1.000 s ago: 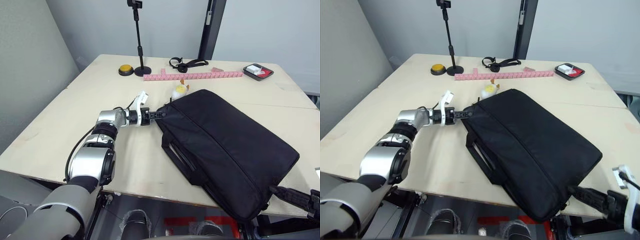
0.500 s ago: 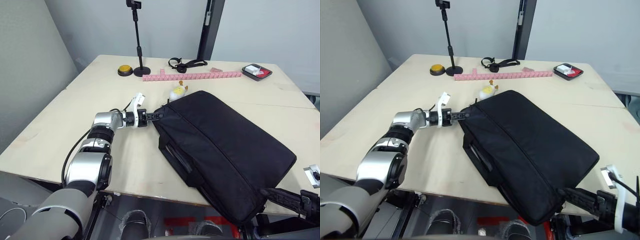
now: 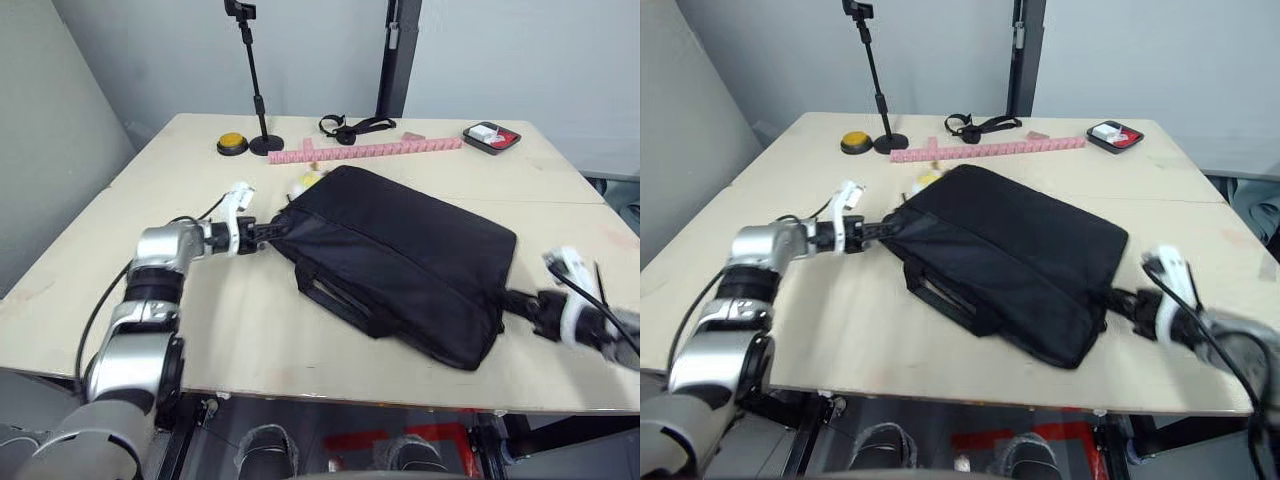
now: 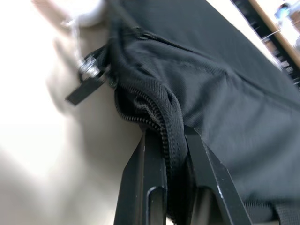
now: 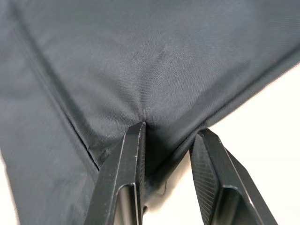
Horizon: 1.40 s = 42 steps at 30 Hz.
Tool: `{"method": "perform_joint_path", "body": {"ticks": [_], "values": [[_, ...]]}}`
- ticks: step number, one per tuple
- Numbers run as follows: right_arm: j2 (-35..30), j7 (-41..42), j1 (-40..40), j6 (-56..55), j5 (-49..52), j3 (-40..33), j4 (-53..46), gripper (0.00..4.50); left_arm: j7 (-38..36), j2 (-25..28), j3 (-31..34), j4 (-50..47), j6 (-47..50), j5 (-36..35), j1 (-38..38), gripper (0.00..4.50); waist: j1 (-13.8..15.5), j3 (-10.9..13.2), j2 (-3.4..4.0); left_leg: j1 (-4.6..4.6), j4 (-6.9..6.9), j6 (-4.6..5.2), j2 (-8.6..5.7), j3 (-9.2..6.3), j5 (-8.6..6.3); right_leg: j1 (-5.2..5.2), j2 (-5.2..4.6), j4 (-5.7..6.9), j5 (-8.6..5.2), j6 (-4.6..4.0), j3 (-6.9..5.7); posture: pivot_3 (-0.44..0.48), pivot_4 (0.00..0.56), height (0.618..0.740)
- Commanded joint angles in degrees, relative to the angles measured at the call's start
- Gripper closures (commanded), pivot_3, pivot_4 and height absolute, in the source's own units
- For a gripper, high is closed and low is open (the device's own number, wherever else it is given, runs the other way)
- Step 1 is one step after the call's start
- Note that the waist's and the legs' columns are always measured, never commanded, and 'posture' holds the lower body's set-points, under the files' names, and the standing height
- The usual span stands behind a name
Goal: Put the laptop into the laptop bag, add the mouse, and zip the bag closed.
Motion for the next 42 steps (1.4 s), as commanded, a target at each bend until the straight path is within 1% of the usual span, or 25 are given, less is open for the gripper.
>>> {"method": "perform_joint_path", "body": {"ticks": [1, 3, 6, 9, 10, 12, 16, 19, 21, 26, 30, 33, 35, 38, 42], "values": [[-0.76, -1.1, -8.12, -1.9, -3.12, 5.4, -1.53, 3.13, -3.63, 1.65, -2.52, -14.45, 5.25, -6.11, 4.12, 4.5, 0.42, 0.01, 0.01, -0.07, -0.05, 0.03, 0.0, -0.03, 0.02, -0.02, 0.01, -0.04, -0.01, -0.01, -0.02, 0.0, 0.15, 0.739], [-1.26, -2.16, -13.37, -2.02, -7.64, 10.83, 0.27, 3.13, -3.49, 4.96, -3.3, -21.45, 6.34, -6.54, 8.65, 4.5, 0.48, 0.02, 0.02, -0.12, -0.06, 0.27, -0.01, -0.02, 0.19, -0.05, 0.03, -0.08, -0.01, -0.02, -0.07, 0.0, 0.15, 0.739], [-1.05, -1.61, -19.02, -1.86, -10.72, 14.69, 2.8, 3.13, -2.91, 7.74, -3.73, -28.98, 7.08, -7.78, 13.55, 4.5, 0.62, 0.02, 0.03, -0.12, -0.13, 0.3, 0.01, -0.03, 0.3, -0.06, 0.03, -0.12, -0.02, -0.03, -0.11, 0.0, 0.15, 0.739], [-1.51, 0.06, -23.22, -3.32, -14.01, 18.5, 4.5, 3.13, -0.75, 8.01, -2.58, -35.57, 10.12, -10.03, 17.21, 4.5, 0.57, 0.03, 0.05, -0.09, -0.11, 0.23, -0.01, 0.02, 0.26, -0.08, 0.02, -0.08, -0.02, -0.03, -0.04, 0.0, 0.15, 0.739], [-2.18, 1.59, -23.91, -2.91, -14.27, 19.72, 4.41, 3.13, 0.07, 8.05, -2.45, -37.94, 10.91, -10.75, 18.4, 4.5, 0.56, 0.03, 0.05, -0.1, -0.08, -0.05, -0.01, 0.02, 0.05, -0.07, 0.02, -0.07, -0.02, -0.03, -0.04, 0.0, 0.15, 0.739], [-4.39, 5.37, -23.92, -2.76, -14.77, 21.87, 3.26, 3.13, 3.02, 7.36, -1.71, -41.51, 12.62, -11.2, 19.96, 4.5, 0.68, 0.03, 0.05, -0.09, -0.05, -0.08, -0.01, 0.01, -0.01, -0.04, 0.02, -0.06, -0.01, -0.03, -0.04, 0.0, 0.15, 0.739], [-7.37, 10.47, -22.93, -2.96, -14.49, 22.29, 1.96, 3.13, 8.78, 4.94, 0.78, -45.51, 16.17, -12.51, 21.18, 4.5, 0.61, 0.03, 0.05, -0.09, -0.03, -0.05, -0.01, 0.01, -0.03, -0.05, 0.03, -0.05, -0.01, -0.03, -0.03, 0.0, 0.15, 0.739], [-7.64, 11.22, -22.94, -2.54, -15.07, 22.01, 3.14, 3.13, 13.52, 3.57, 1.22, -47.36, 17.0, -11.2, 22.41, 4.5, 0.43, 0.03, 0.04, -0.06, 0.03, -0.02, -0.01, 0.03, -0.05, -0.04, 0.03, 0.03, -0.01, -0.03, 0.02, 0.0, 0.15, 0.739], [-8.13, 12.4, -22.33, -3.68, -15.81, 22.51, 2.98, 3.13, 15.57, 2.2, 1.89, -48.39, 18.12, -11.7, 22.81, 4.5, 0.42, 0.03, 0.05, -0.04, 0.09, -0.01, 0.0, 0.03, -0.04, -0.04, 0.04, 0.11, -0.01, -0.03, 0.03, 0.0, 0.15, 0.739], [-7.54, 12.89, -23.21, -3.75, -17.41, 22.4, 4.38, 3.13, 21.99, -3.08, 3.34, -52.4, 23.27, -12.53, 23.1, 4.5, 0.48, 0.03, 0.04, -0.02, 0.3, 0.05, -0.01, 0.04, -0.04, 0.0, 0.02, 0.22, 0.0, -0.04, 0.09, 0.0, 0.15, 0.739], [-7.47, 13.85, -23.53, -4.97, -19.04, 23.52, 4.88, 3.13, 27.38, -6.13, 4.62, -54.39, 26.09, -11.05, 23.76, 4.5, 0.47, 0.02, 0.04, -0.01, 0.39, 0.1, -0.02, 0.04, -0.04, 0.04, 0.02, 0.25, 0.02, -0.07, 0.12, 0.0, 0.15, 0.739], [-6.86, 14.48, -24.2, -5.46, -19.88, 24.07, 5.72, 3.13, 31.23, -10.08, 7.49, -55.28, 29.19, -11.05, 23.11, 4.5, 0.45, 0.02, 0.05, 0.0, 0.42, 0.12, -0.02, 0.04, -0.04, 0.05, 0.02, 0.28, 0.02, -0.06, 0.13, 0.0, 0.15, 0.739], [-6.39, 14.86, -24.59, -5.67, -20.37, 24.45, 6.11, 3.13, 33.6, -14.13, 10.74, -56.08, 32.69, -11.42, 22.05, 4.5, 0.39, 0.01, 0.05, 0.01, 0.47, 0.14, -0.02, 0.04, -0.04, 0.06, 0.02, 0.3, 0.02, -0.07, 0.14, 0.0, 0.15, 0.739], [-5.85, 15.42, -25.0, -6.23, -21.46, 24.99, 6.66, 3.13, 35.58, -17.09, 13.25, -57.37, 36.5, -11.48, 21.38, 4.5, 0.22, 0.01, 0.05, 0.0, 0.6, 0.18, -0.02, 0.04, -0.04, 0.07, 0.02, 0.35, 0.06, -0.12, 0.15, 0.0, 0.15, 0.739], [-4.9, 15.95, -26.03, -5.85, -21.81, 25.07, 8.08, 3.13, 35.6, -16.61, 13.67, -58.57, 38.96, -12.25, 21.39, 4.5, -0.04, 0.01, 0.04, -0.01, 0.63, 0.22, -0.02, 0.05, -0.04, 0.07, 0.02, 0.34, 0.07, -0.14, 0.17, 0.0, 0.15, 0.739]]}}
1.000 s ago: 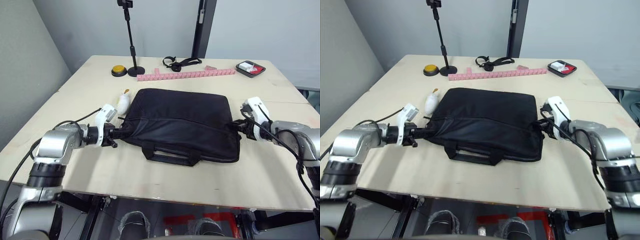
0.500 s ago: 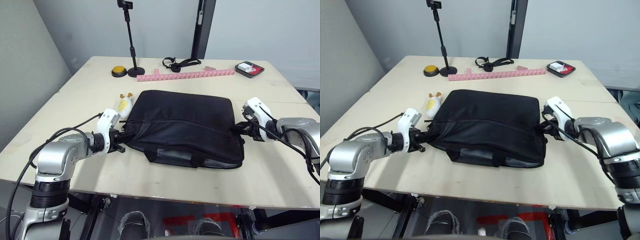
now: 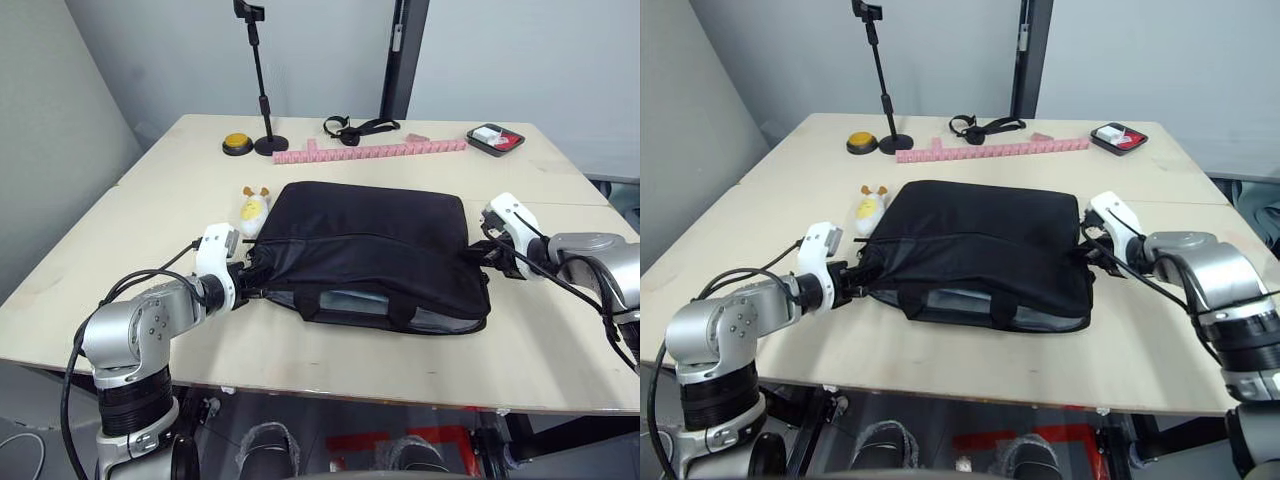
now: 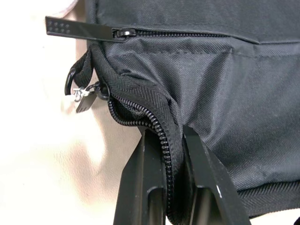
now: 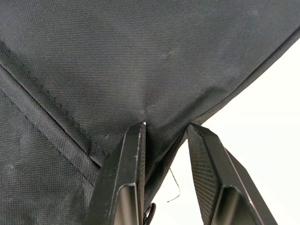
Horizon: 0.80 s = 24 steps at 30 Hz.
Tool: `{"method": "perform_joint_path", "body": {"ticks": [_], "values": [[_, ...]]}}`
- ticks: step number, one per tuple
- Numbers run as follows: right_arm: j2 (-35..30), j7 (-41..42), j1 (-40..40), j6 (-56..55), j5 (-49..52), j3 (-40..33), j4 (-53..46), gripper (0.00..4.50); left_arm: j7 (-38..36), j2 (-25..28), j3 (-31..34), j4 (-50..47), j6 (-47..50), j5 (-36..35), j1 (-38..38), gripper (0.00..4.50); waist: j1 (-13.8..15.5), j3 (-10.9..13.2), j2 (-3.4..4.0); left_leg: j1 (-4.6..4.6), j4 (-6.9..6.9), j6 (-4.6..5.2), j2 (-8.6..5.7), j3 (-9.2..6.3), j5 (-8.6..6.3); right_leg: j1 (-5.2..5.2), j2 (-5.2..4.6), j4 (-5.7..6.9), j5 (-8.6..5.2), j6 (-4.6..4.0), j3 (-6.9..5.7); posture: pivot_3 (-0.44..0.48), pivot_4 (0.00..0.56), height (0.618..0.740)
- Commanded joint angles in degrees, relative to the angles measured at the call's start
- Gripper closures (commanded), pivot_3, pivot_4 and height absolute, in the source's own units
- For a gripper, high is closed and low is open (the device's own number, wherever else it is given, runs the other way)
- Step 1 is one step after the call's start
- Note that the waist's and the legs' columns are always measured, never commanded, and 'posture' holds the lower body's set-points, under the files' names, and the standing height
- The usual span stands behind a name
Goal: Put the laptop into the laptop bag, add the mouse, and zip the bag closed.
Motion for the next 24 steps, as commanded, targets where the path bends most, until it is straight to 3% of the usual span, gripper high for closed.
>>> {"method": "perform_joint_path", "body": {"ticks": [1, 8, 9, 13, 18, 21, 24], "values": [[2.0, 3.97, -3.26, -1.65, 2.51, 0.15, -1.44, 2.56, -2.65, -0.13, -2.55, -3.3, 3.01, -5.26, -1.13, 3.57, -0.14, 0.0, 0.0, 0.0, 0.0, 0.01, 0.0, 0.01, 0.0, -0.01, 0.0, 0.0, 0.0, 0.0, 0.0, 0.0, 0.15, 0.739], [2.03, 5.51, -5.81, -1.23, 2.36, -1.2, 0.63, 0.2, -8.77, 7.71, -2.25, -3.43, 3.46, -13.17, -3.12, 1.12, 0.47, 0.0, -0.01, -0.02, 0.04, 0.03, 0.01, -0.02, 0.01, -0.03, 0.0, 0.07, 0.0, 0.0, -0.03, 0.0, 0.15, 0.739], [1.62, 6.0, -6.0, -1.19, 2.61, -1.49, 0.63, 0.03, -10.65, 10.45, -1.94, -3.24, 3.46, -14.93, -2.79, 0.87, 0.61, 0.01, -0.02, -0.06, 0.06, 0.06, -0.01, -0.02, 0.0, -0.01, -0.03, 0.03, 0.0, -0.01, -0.05, 0.0, 0.15, 0.739], [-0.76, 7.48, -7.39, -1.01, 2.87, -2.99, 0.06, 0.03, -20.84, 25.17, -1.27, -1.57, 0.73, -21.0, 0.16, 0.87, 0.39, 0.0, 0.01, -0.33, 0.04, 0.1, 0.02, -0.03, 0.02, -0.3, 0.02, 0.03, 0.02, -0.04, -0.08, 0.0, 0.15, 0.739], [-3.1, 9.63, -9.13, -0.38, 4.91, -5.35, -0.26, 0.03, -32.14, 40.77, -4.92, 4.23, -14.12, -18.87, 6.18, 0.87, -0.03, -0.01, 0.02, -0.24, -0.04, 0.03, 0.03, 0.03, -0.02, -0.27, 0.02, -0.01, 0.0, -0.01, -0.04, 0.0, 0.15, 0.739], [-5.27, 13.1, -7.4, -1.56, 6.67, -6.92, -2.43, 0.03, -38.65, 44.88, -4.67, 7.86, -21.93, -19.17, 7.4, 0.87, 0.19, -0.01, 0.02, -0.12, -0.02, 0.01, 0.03, 0.05, -0.03, -0.17, 0.0, 0.0, 0.0, -0.01, -0.01, 0.0, 0.15, 0.739], [-7.7, 17.52, -3.97, -3.55, 9.76, -10.48, -6.01, 0.03, -44.44, 45.56, -2.65, 11.97, -32.94, -18.13, 7.3, 0.87, 0.61, -0.01, 0.02, -0.1, -0.02, 0.01, 0.02, 0.05, -0.04, -0.13, -0.02, -0.02, 0.0, -0.01, -0.02, 0.0, 0.15, 0.739]]}}
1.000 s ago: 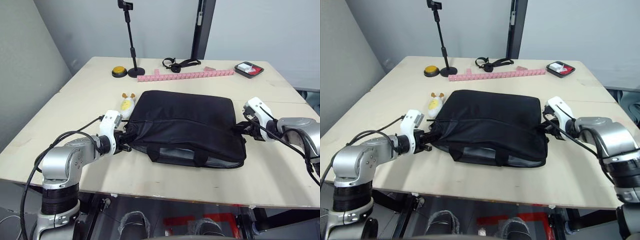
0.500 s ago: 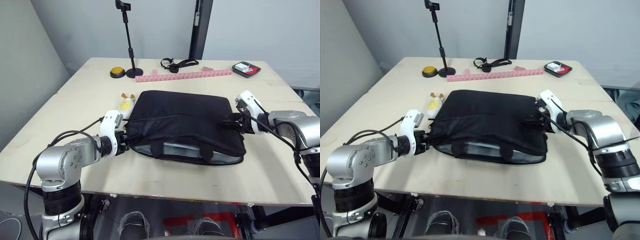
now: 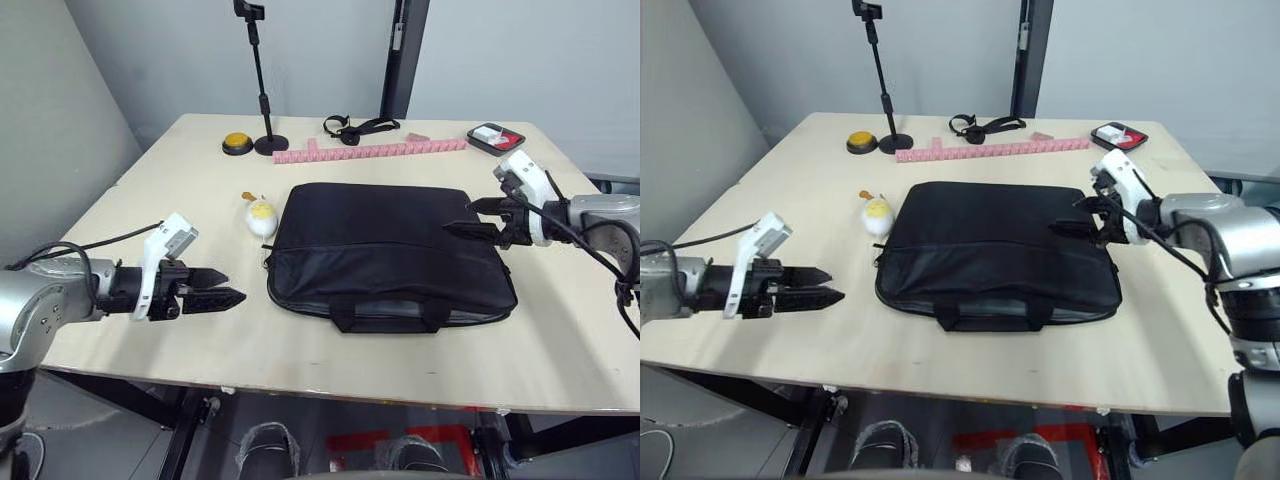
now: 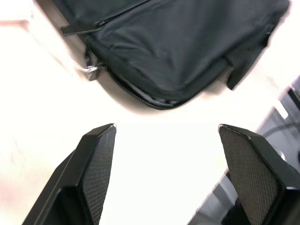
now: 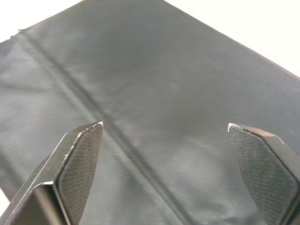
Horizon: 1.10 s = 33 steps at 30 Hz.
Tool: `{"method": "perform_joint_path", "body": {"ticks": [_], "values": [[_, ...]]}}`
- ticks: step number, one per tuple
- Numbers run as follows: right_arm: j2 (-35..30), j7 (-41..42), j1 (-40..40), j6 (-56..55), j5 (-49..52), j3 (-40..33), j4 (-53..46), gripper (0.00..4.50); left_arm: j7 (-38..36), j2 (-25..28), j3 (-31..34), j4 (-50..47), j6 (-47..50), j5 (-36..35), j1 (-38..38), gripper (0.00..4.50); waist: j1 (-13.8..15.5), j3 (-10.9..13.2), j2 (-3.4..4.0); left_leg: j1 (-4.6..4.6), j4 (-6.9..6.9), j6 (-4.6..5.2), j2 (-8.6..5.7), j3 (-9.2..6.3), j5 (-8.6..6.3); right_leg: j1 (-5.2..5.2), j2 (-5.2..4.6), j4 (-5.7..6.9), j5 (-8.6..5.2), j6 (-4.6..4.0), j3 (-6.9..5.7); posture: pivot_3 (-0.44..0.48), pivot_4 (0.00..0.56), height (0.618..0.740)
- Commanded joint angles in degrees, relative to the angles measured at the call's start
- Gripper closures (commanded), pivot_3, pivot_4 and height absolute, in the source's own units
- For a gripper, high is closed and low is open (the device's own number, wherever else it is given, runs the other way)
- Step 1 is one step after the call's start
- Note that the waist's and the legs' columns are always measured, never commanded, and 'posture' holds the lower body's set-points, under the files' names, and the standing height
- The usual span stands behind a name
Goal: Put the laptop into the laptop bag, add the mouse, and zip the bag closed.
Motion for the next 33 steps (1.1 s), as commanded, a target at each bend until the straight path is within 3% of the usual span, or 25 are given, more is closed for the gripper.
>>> {"method": "perform_joint_path", "body": {"ticks": [1, 5, 10, 13, 14, 19, 24, 29, 33], "values": [[-3.06, 5.19, 2.93, -3.46, 3.76, -6.19, -5.19, 0.03, -6.39, 1.08, 3.14, 4.16, -12.16, 0.91, -0.5, 0.87, 0.04, 0.0, 0.0, 0.0, -0.01, 0.01, 0.0, 0.01, 0.0, 0.0, 0.0, -0.02, 0.0, 0.0, 0.0, 0.0, 0.15, 0.739], [-5.68, 10.03, 8.42, -5.44, 7.58, -13.76, -5.94, 0.03, -7.83, 0.44, 5.32, 11.71, -19.23, -0.1, -6.48, 0.87, 0.06, 0.0, -0.01, 0.03, 0.0, 0.02, 0.03, 0.05, 0.0, -0.01, 0.01, 0.03, 0.01, -0.01, 0.02, 0.0, 0.15, 0.739], [-8.09, 12.87, 11.04, -6.85, 8.53, -17.82, -1.2, 0.03, -9.48, 1.88, 1.61, 21.23, -25.27, 3.74, -12.72, 0.87, -0.4, -0.02, -0.01, 0.26, 0.08, 0.03, 0.04, 0.17, 0.0, 0.1, 0.01, 0.17, 0.01, -0.02, 0.17, 0.0, 0.15, 0.739], [-9.02, 14.2, 12.88, -8.26, 7.93, -18.76, 1.08, 0.0, -12.33, 3.61, -1.53, 26.95, -26.66, 6.13, -15.68, 0.07, -0.33, -0.03, -0.02, 0.31, 0.08, 0.03, 0.04, 0.22, 0.0, 0.11, 0.0, 0.22, 0.01, -0.02, 0.19, 0.0, 0.15, 0.739], [-9.02, 14.17, 13.43, -8.48, 7.98, -19.23, 1.7, 0.0, -14.0, 4.52, -2.4, 28.39, -27.22, 6.82, -15.97, 0.02, -0.41, -0.03, -0.02, 0.33, 0.08, 0.03, 0.04, 0.24, 0.0, 0.12, -0.01, 0.22, 0.01, -0.02, 0.21, 0.0, 0.15, 0.739], [-8.29, 12.97, 14.02, -8.19, 9.36, -21.16, 3.2, 0.0, -18.63, 7.51, -4.88, 33.0, -30.58, 9.67, -17.19, 0.02, -0.46, -0.03, -0.02, 0.16, 0.06, 0.05, 0.07, 0.28, 0.01, -0.08, 0.01, 0.21, 0.01, -0.02, 0.21, 0.0, 0.15, 0.739], [-7.22, 12.29, 12.67, -6.83, 11.1, -18.64, 0.99, 0.0, -21.91, 6.95, -5.3, 29.89, -29.42, 7.21, -18.65, 0.02, -0.14, -0.03, -0.02, 0.17, 0.06, 0.05, 0.06, 0.28, 0.01, -0.06, -0.01, 0.22, 0.01, -0.04, 0.2, 0.0, 0.15, 0.739], [-4.36, 10.56, 9.13, -6.08, 11.48, -12.98, -1.26, 1.62, -22.27, 4.78, -6.77, 23.28, -27.24, 4.96, -17.98, 0.0, -0.11, -0.03, -0.02, 0.23, 0.11, 0.05, 0.06, 0.29, 0.01, -0.06, -0.02, 0.37, 0.01, -0.04, 0.21, 0.0, 0.15, 0.739], [0.26, 8.28, 2.84, -6.66, 8.83, -3.23, -2.95, 2.94, -22.02, 1.53, -8.69, 17.5, -25.49, 2.12, -19.08, 0.0, -0.44, -0.03, -0.03, 0.23, 0.13, 0.04, 0.07, 0.31, 0.01, -0.08, -0.02, 0.42, 0.01, -0.05, 0.22, 0.0, 0.15, 0.739]]}}
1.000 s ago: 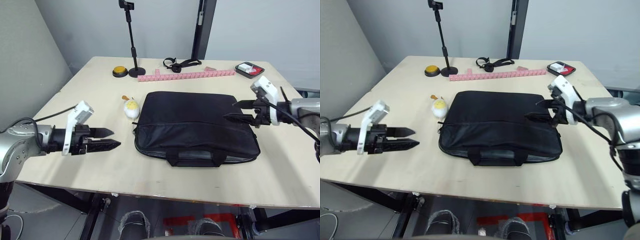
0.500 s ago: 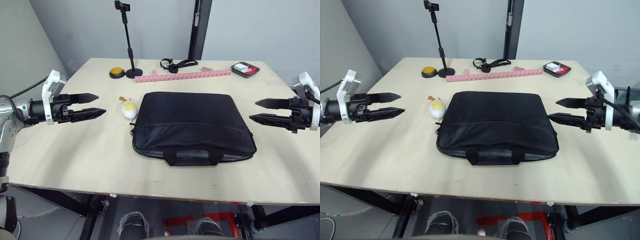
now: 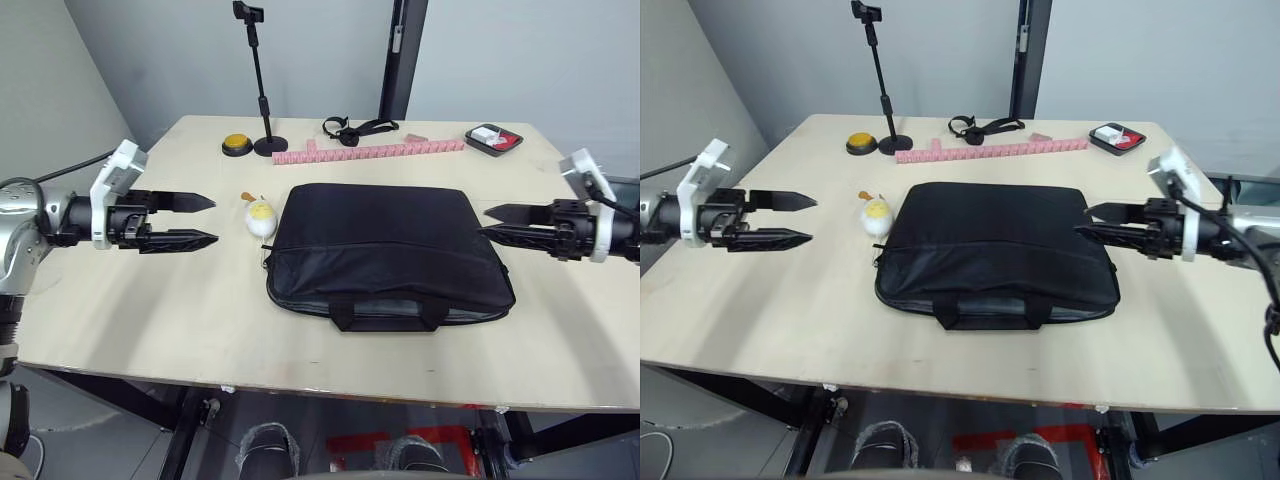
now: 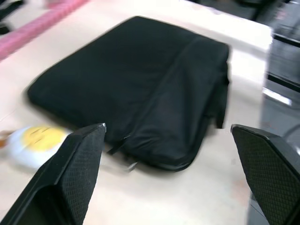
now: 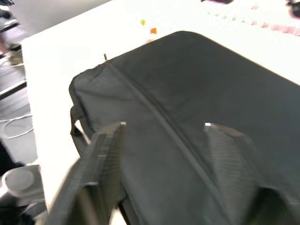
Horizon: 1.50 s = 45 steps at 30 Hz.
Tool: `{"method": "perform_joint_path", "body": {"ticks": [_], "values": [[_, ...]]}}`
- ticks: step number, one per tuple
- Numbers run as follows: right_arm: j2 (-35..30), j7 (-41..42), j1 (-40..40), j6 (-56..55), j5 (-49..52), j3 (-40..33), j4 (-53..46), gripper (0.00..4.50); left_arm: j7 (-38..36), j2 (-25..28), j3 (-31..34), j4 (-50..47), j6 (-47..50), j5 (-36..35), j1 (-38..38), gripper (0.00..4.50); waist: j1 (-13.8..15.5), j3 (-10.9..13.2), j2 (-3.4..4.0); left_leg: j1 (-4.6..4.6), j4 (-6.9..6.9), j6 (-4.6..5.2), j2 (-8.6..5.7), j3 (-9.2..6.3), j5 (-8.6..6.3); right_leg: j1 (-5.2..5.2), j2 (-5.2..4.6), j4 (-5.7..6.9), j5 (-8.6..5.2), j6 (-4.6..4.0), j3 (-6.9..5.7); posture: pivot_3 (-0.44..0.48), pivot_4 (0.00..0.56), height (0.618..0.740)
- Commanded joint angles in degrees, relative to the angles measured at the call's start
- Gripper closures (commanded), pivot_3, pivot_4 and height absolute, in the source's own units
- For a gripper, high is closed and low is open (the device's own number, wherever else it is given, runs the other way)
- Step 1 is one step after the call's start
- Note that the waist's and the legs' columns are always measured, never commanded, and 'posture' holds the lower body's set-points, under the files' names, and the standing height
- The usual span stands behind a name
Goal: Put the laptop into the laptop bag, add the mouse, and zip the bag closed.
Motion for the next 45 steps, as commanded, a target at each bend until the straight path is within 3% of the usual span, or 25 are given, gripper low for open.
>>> {"method": "perform_joint_path", "body": {"ticks": [1, 4, 5, 13, 19, 30, 34, 42, 45], "values": [[4.78, -2.53, -6.47, 0.32, -0.51, 6.48, -2.91, 3.27, -0.47, -1.78, -1.25, -5.54, 1.16, -3.03, -1.79, 0.0, -0.36, 0.0, 0.0, 0.01, 0.03, 0.0, 0.01, -0.01, 0.0, 0.0, 0.01, 0.04, 0.0, 0.0, 0.0, 0.0, 0.15, 0.739], [9.99, -4.11, -10.23, 1.41, -0.48, 10.87, -3.54, 4.33, -0.49, -3.02, -2.33, -7.16, 1.71, -3.69, -2.37, 0.0, -0.34, 0.0, 0.0, -0.05, 0.05, -0.01, 0.02, -0.01, 0.01, -0.11, 0.02, 0.16, 0.0, 0.0, 0.0, 0.0, 0.15, 0.739], [11.69, -4.61, -11.1, 1.27, -1.52, 13.19, -3.54, 4.43, -0.53, -3.31, -2.82, -7.54, 1.68, -3.7, -2.41, 0.0, -0.38, 0.0, 0.0, -0.07, 0.05, -0.02, 0.04, -0.02, 0.02, -0.13, 0.03, 0.17, 0.0, 0.0, -0.01, 0.0, 0.15, 0.739], [17.2, -5.56, -14.27, -2.55, -13.49, 27.36, 3.55, 4.43, -1.14, -3.5, -4.34, -7.47, 1.19, -3.38, -3.3, 0.0, -0.06, -0.01, 0.0, -0.18, 0.05, -0.05, 0.0, -0.05, 0.01, -0.13, 0.01, 0.06, -0.01, -0.03, -0.05, 0.0, 0.15, 0.739], [21.19, -5.65, -18.55, -3.52, -18.5, 30.88, 11.73, 4.43, -0.95, -5.03, -5.73, -7.51, 0.67, -3.03, -4.06, 0.0, -0.39, -0.01, 0.0, -0.12, 0.06, -0.08, 0.01, -0.05, 0.02, -0.09, 0.01, 0.12, -0.01, -0.02, -0.05, 0.0, 0.15, 0.739], [22.44, -6.96, -20.94, -4.07, -29.04, 38.98, 17.83, 4.43, 0.28, -6.66, -5.01, -4.98, 1.15, -3.76, -5.57, 0.0, -0.49, -0.18, -0.15, 0.4, 0.07, -0.17, 0.02, -0.03, 0.06, 0.29, 0.02, 0.32, -0.02, -0.02, 0.02, 0.0, 0.15, 0.739], [23.12, -6.37, -21.35, -3.89, -29.15, 38.35, 17.8, 4.43, 1.2, -6.79, -3.54, -2.9, 3.23, -5.21, -5.86, 0.0, -0.35, -0.27, -0.25, 0.59, 0.07, -0.21, 0.02, 0.0, 0.09, 0.33, -0.01, 0.63, -0.02, -0.01, 0.06, 0.0, 0.15, 0.739], [23.78, -6.19, -21.32, -2.48, -29.16, 37.41, 16.32, 4.43, 17.96, -8.17, 0.33, 6.53, 4.43, 0.6, -5.51, 0.0, -0.34, -0.32, -0.25, 0.67, 0.07, -0.24, 0.02, -0.04, 0.09, 0.3, -0.03, 0.95, -0.03, 0.0, 0.03, 0.0, 0.15, 0.739], [23.56, -6.37, -20.98, -1.98, -29.04, 36.95, 15.7, 4.43, 28.31, -6.64, 6.43, 5.37, 9.64, 1.43, -1.06, 0.0, -0.6, -0.35, -0.27, 0.63, 0.07, -0.31, 0.02, -0.04, 0.14, 0.28, -0.01, 0.88, -0.03, 0.01, 0.04, 0.0, 0.15, 0.739]]}}
